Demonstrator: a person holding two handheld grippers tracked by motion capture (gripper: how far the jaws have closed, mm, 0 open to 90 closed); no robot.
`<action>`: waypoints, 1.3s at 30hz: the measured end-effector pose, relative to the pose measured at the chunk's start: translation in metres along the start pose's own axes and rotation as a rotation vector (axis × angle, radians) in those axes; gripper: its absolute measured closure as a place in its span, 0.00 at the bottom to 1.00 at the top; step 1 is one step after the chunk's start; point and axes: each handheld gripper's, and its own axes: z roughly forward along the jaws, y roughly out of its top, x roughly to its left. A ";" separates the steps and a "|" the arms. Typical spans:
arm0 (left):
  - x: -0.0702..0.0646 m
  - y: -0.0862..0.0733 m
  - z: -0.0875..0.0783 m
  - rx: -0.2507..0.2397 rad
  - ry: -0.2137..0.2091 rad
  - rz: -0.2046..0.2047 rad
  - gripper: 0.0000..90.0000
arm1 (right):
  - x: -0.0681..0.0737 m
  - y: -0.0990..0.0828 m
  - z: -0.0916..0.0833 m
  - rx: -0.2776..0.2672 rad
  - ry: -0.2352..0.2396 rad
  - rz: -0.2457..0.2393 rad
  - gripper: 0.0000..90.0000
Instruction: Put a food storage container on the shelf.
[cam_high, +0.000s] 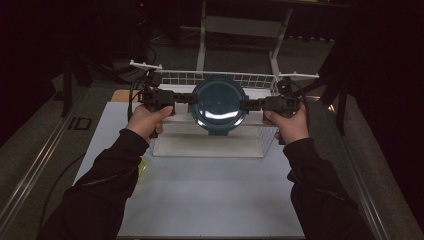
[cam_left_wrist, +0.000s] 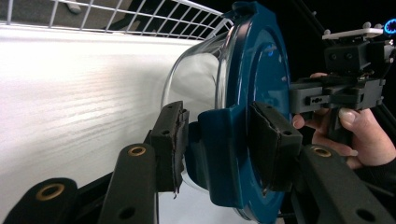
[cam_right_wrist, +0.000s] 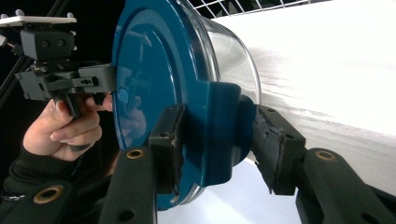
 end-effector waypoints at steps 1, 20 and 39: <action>0.002 0.001 0.001 0.000 -0.001 -0.006 0.62 | -0.001 0.001 0.001 0.003 0.000 0.008 0.60; 0.016 0.010 0.014 -0.014 0.026 -0.068 0.67 | -0.014 0.014 0.012 0.027 -0.008 0.079 0.57; -0.028 -0.017 -0.021 -0.084 0.057 0.140 0.47 | 0.017 -0.001 -0.028 -0.072 -0.088 -0.100 0.49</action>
